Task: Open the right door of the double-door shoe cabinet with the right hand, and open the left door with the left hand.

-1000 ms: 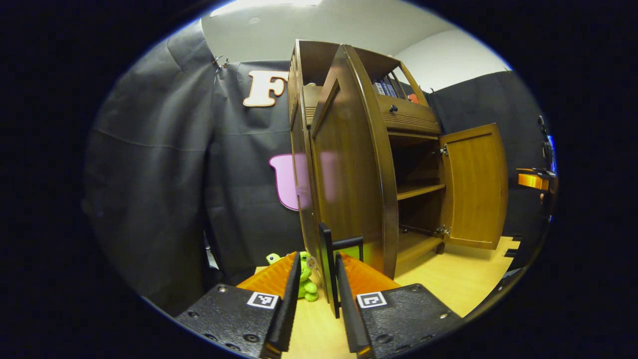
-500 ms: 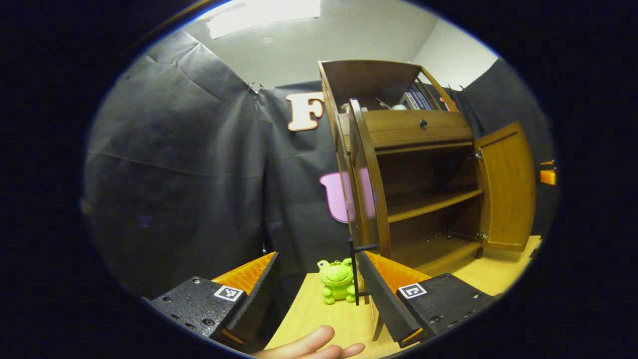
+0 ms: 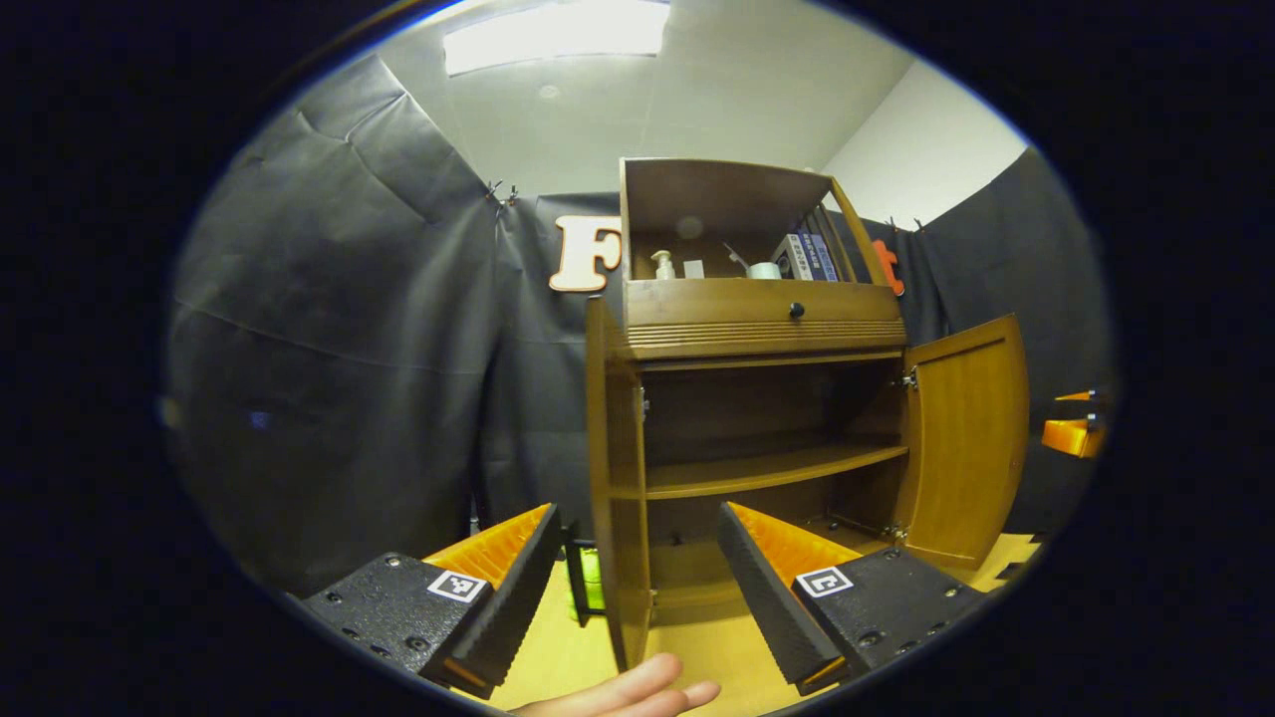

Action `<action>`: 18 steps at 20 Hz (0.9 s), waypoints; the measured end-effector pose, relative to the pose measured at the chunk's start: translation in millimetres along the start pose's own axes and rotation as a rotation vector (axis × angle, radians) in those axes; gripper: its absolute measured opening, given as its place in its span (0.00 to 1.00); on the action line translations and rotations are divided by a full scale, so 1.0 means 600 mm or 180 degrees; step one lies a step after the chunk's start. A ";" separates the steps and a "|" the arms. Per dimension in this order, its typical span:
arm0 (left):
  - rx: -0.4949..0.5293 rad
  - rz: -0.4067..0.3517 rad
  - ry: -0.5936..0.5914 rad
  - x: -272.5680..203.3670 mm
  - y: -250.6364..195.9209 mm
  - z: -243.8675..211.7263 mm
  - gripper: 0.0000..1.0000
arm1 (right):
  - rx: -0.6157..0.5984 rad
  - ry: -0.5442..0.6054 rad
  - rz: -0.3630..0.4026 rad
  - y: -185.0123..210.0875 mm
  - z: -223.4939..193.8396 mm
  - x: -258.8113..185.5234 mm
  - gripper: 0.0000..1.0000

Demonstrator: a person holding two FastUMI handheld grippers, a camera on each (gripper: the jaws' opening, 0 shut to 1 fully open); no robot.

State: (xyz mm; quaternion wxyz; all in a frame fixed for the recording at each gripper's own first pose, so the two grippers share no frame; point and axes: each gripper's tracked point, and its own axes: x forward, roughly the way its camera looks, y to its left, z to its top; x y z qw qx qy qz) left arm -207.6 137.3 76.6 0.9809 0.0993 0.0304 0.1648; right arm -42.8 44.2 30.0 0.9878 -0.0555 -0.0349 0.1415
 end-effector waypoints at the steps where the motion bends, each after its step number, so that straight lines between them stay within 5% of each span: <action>1: -0.0015 0.0010 -0.0042 0.002 -0.014 0.009 0.97 | 0.0025 -0.0010 0.0000 0.001 0.005 -0.001 0.97; 9: -0.0156 -0.0286 -0.0211 0.024 -0.188 0.044 0.99 | 0.0058 0.0174 0.0054 0.009 -0.012 0.031 0.94; 11: -0.0175 -0.0413 -0.0164 0.025 -0.239 0.036 0.99 | 0.0104 0.0223 0.0138 0.014 -0.019 0.043 1.00; 13: -0.0156 -0.0509 -0.0120 0.032 -0.283 0.028 0.99 | 0.0141 0.0311 0.0162 0.007 -0.030 0.053 0.94; 14: -0.0142 -0.0552 -0.0099 0.038 -0.305 0.023 0.99 | 0.0148 0.0346 0.0154 0.001 -0.030 0.059 1.00; 18: -0.0112 -0.0731 0.0053 0.060 -0.384 -0.014 0.99 | 0.0181 0.0409 0.0101 -0.026 -0.034 0.068 0.97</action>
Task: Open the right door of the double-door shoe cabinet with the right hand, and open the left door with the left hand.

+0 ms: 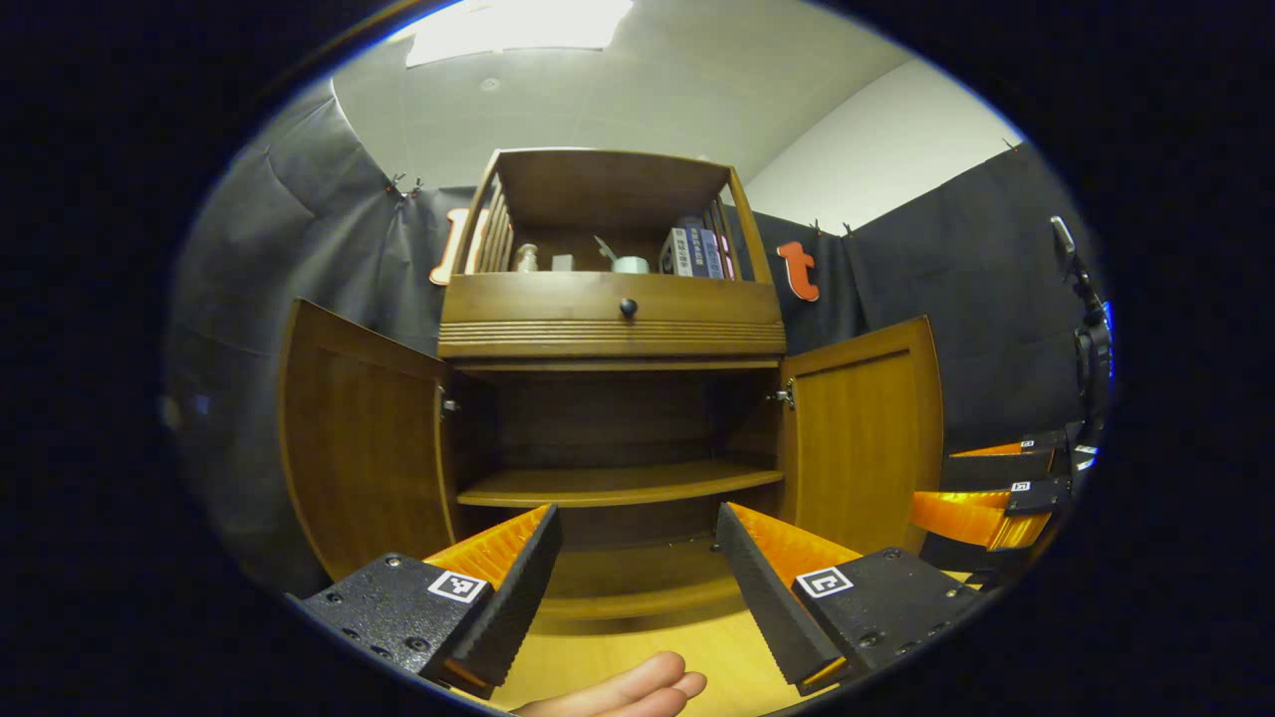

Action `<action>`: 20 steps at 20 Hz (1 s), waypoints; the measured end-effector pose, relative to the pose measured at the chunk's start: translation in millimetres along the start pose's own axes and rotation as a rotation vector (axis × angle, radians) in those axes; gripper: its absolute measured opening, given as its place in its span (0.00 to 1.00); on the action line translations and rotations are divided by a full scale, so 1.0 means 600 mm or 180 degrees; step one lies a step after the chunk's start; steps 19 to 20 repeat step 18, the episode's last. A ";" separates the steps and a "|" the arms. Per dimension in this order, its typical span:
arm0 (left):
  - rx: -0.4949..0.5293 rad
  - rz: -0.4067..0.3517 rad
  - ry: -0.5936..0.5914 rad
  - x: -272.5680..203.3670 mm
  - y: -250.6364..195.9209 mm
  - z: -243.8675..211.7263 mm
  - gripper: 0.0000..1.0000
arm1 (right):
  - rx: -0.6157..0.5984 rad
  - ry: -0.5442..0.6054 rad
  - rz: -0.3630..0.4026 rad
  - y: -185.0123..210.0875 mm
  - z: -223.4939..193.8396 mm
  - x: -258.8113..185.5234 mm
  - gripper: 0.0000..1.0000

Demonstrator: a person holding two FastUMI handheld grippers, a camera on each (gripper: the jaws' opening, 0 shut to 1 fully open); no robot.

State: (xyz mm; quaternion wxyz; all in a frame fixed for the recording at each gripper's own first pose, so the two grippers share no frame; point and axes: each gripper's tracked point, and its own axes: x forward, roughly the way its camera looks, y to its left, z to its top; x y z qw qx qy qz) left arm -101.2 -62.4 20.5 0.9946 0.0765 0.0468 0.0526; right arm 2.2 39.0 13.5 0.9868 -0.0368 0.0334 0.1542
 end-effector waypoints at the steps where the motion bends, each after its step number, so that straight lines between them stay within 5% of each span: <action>1: 0.0047 -0.0060 0.0014 0.016 -0.016 -0.008 0.97 | 0.0010 0.0012 -0.0009 -0.004 0.000 0.002 1.00; 8: 0.0057 -0.0110 0.0347 0.106 -0.076 -0.086 0.97 | 0.0004 0.0037 -0.0174 -0.032 0.001 0.020 0.97; 20: 0.0096 -0.0175 0.0294 0.103 -0.095 -0.104 0.99 | 0.0081 -0.0053 -0.0515 -0.016 -0.039 0.002 0.97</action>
